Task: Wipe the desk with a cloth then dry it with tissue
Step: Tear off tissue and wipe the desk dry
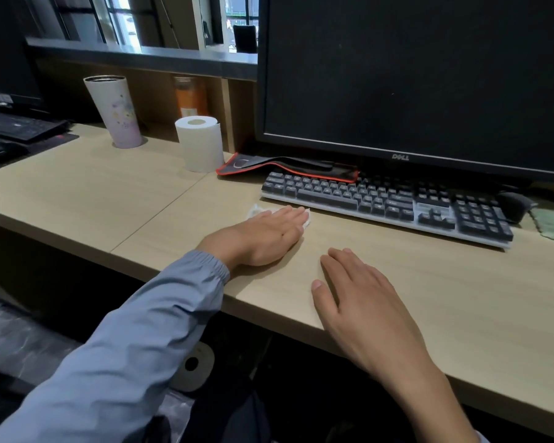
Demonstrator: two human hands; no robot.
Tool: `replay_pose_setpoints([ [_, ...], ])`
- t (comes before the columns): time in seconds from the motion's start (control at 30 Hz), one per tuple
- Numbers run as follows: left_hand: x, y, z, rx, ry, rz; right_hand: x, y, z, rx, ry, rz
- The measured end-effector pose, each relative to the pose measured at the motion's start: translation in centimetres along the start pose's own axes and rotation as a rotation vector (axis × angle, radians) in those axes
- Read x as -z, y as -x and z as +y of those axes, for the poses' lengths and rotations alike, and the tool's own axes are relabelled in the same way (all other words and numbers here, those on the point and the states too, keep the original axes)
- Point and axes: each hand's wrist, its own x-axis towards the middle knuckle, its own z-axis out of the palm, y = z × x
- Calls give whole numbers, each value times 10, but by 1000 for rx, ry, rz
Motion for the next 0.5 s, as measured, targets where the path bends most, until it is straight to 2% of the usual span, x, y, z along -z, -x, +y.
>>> replay_pose_setpoints([
  [0.1,-5,1,4,31,-29,44,-1,0,-2,-4,-7,-1],
  [0.27,-1,19,8,10,-14,16,1,-2,-4,3,8,-2],
  [0.5,-32,105,8,-28,-79,50,-2,-21,-17,-79,72,87],
])
